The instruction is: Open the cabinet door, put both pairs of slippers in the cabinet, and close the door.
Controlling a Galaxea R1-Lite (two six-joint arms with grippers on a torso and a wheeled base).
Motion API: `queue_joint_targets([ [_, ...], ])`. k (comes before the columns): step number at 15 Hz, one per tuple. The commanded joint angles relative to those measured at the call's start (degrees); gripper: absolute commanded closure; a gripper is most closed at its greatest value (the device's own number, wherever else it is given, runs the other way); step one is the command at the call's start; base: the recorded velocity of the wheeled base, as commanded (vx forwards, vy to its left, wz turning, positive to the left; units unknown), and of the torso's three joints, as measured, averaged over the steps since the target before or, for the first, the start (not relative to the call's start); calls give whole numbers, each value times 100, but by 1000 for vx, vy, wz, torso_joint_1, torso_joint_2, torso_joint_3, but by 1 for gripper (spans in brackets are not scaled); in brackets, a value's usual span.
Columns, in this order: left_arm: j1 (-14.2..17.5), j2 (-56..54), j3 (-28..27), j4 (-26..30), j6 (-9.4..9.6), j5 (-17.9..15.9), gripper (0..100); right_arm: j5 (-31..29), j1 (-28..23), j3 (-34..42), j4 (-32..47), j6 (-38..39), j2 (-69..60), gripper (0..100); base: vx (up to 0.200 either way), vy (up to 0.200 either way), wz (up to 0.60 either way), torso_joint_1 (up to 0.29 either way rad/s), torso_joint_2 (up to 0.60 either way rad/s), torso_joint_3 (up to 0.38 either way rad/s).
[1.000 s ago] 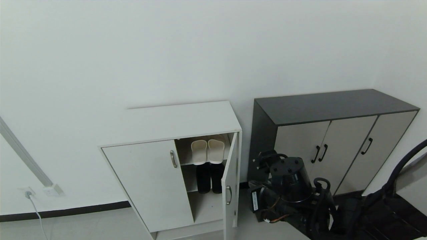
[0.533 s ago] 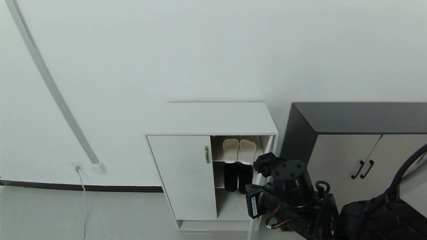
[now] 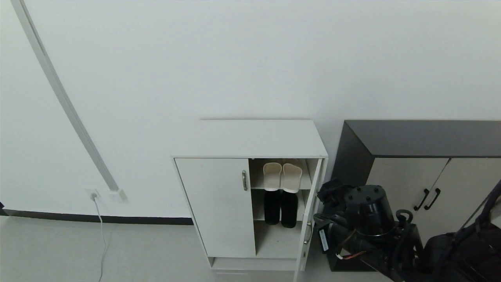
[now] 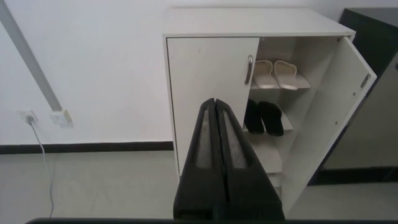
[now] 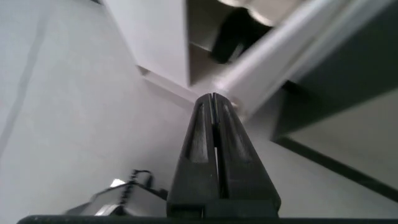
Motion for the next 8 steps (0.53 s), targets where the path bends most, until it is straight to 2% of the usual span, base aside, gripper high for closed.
queue_joint_targets([
  [1,-1,7,0,-1,8,-1,100,8,-206,292,-8,-146,-136,100,200,0,0,2,2,-2],
  [2,-1,7,0,-1,-1,-1,100,8,-223,371,1,-164,-92,100,200,0,0,-12,-2,7],
  [8,-1,7,0,-1,-10,7,100,52,-355,213,-245,-137,602,100,0,0,0,0,0,0],
])
